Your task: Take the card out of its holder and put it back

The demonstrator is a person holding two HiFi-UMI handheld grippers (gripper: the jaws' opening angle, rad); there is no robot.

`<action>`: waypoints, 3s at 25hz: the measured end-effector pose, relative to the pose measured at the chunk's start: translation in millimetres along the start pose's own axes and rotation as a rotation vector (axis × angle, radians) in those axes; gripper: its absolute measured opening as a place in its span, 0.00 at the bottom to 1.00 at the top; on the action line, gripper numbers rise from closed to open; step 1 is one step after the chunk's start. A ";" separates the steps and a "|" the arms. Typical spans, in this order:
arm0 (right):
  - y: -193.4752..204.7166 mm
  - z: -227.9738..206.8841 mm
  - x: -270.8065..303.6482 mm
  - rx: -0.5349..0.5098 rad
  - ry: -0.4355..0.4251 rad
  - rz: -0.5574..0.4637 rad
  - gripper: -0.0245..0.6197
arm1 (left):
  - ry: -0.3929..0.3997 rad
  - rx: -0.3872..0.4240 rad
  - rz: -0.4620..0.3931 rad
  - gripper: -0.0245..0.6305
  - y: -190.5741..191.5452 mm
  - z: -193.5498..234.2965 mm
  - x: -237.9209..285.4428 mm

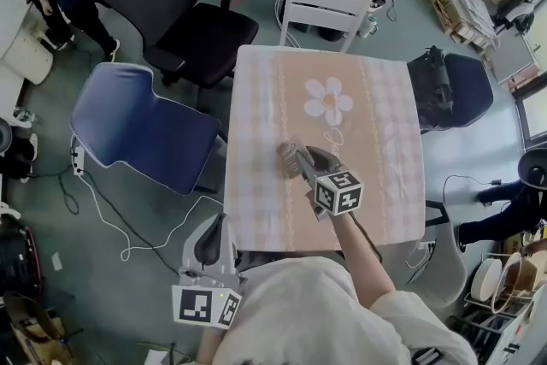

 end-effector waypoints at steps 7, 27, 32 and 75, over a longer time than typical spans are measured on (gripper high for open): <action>0.4 -1.7 2.7 -0.014 0.026 -0.012 0.07 | -0.011 -0.004 -0.003 0.04 1.5 0.4 0.0; 1.8 -4.8 5.9 -0.069 0.001 0.004 0.06 | -0.030 -0.006 -0.011 0.04 2.3 -0.3 -2.5; -3.0 -3.3 1.2 -0.066 0.004 -0.006 0.06 | -0.028 -0.005 -0.012 0.04 0.4 -2.2 -3.5; -124.4 52.7 -232.4 -0.142 0.069 -0.525 0.06 | 0.044 0.054 -0.056 0.04 -10.1 -21.3 -11.9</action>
Point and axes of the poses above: the fingertips, and each gripper's own axes: x forward along the fingers, z to its left, y out of its underside, the point moved 4 cm from there along -x, backward along the fingers, and after that the axes turned 4 degrees about y, right-handed, at the moved point
